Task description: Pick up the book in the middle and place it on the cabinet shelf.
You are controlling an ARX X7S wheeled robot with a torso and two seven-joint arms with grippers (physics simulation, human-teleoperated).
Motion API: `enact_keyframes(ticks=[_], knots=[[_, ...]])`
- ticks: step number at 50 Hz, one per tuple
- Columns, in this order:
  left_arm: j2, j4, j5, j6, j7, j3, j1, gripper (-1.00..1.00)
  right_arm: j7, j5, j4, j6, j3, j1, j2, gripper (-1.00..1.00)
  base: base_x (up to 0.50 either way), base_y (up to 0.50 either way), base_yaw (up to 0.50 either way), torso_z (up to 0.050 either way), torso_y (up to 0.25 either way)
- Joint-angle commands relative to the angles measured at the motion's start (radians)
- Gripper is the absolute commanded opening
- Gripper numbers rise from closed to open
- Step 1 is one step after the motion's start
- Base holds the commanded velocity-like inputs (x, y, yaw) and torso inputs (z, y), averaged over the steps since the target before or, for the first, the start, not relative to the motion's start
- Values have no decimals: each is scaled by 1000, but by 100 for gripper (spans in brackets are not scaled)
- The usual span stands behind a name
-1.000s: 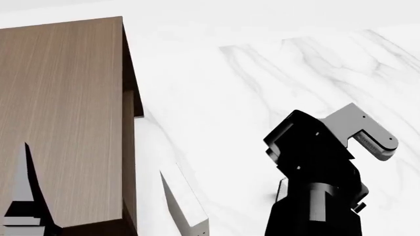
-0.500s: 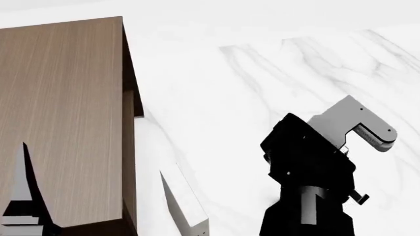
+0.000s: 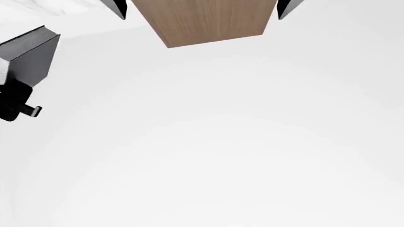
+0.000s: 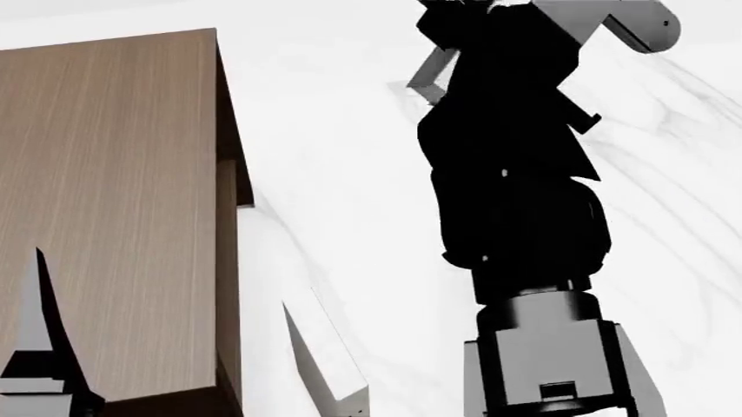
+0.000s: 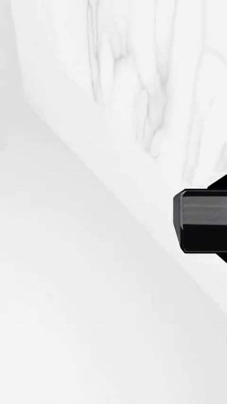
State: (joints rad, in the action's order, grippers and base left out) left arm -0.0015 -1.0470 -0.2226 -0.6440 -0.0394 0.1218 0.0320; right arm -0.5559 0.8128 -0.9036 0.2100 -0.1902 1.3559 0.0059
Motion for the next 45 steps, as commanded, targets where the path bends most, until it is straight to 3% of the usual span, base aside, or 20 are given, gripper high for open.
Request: enact_keyframes(ticks=[1,11,19,25,37,45], knots=[[0,0,0,9,0,-2,-6,100,105,207,209,-37,-133,-18,3,-100,0,0,0,0,0],[0,0,-3,22,2,4,-18,100,94,425,390,79,-136,-10,5,-100,0,0,0,0,1],[0,0,1,22,7,-3,-18,100,-14,541,485,119,-202,-5,10,-100,0,0,0,0,3],[0,0,0,15,4,-3,-14,100,-114,742,514,212,-204,-2,8,-100,0,0,0,0,0],[0,0,-3,12,5,9,-15,100,-65,1026,551,92,-335,-64,-2,-100,0,0,0,0,2],[0,0,3,10,1,12,-20,100,-33,1092,579,-9,-465,-65,-1,-100,0,0,0,0,1]])
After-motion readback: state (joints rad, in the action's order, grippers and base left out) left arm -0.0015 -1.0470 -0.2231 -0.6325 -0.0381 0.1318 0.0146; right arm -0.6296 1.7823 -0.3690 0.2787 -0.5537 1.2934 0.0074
